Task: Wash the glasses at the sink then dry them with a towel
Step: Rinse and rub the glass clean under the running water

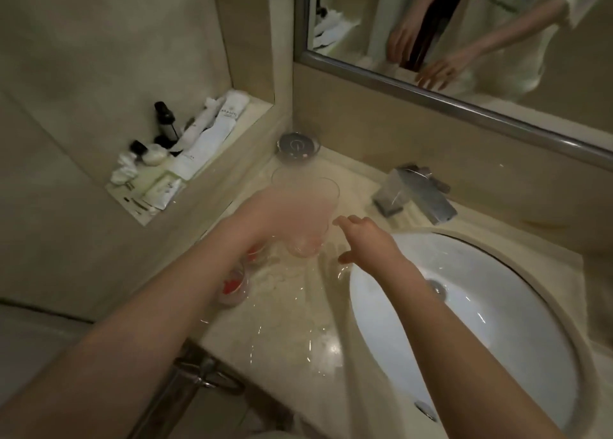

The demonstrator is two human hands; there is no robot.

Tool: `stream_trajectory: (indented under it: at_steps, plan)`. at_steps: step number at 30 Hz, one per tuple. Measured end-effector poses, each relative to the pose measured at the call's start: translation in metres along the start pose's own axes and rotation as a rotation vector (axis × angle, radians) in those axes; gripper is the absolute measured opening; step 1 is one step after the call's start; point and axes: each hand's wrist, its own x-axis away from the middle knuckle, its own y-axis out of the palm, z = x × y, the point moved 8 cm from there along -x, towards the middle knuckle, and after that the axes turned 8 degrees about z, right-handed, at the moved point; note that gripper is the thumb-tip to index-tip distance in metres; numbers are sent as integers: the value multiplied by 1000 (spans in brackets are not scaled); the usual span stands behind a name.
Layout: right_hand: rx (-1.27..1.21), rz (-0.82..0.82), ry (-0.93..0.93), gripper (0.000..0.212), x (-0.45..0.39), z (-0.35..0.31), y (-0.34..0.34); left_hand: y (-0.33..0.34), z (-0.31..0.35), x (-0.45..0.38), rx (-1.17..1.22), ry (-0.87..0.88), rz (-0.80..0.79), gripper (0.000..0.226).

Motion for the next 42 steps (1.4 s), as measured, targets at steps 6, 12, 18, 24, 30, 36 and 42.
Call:
stream_trajectory:
  at_steps: [6, 12, 18, 24, 30, 36, 42]
  plan:
    - [-34, -8, 38, 80, -30, -2, 6, 22, 15, -17, -75, 105, -89, 73]
    - [-99, 8, 49, 75, -41, -6, 15, 35, 30, -27, -249, 193, -139, 67]
    - [-182, 78, 65, 76, -41, -6, 26, 58, 31, -27, -359, 202, -58, 74]
    - [-294, 110, 86, 75, -16, 4, 30, 59, 35, -21, -281, 243, 66, 85]
    - [-481, 210, 181, 70, 29, 42, 15, 77, 59, -15, 273, 150, -28, 101]
    - [-566, 306, 315, 56, 71, 94, 4, 106, 103, -21, 601, 32, -53, 88]
    - [-700, 654, 508, 29, 89, 153, -22, 134, 135, -31, 624, 5, -95, 88]
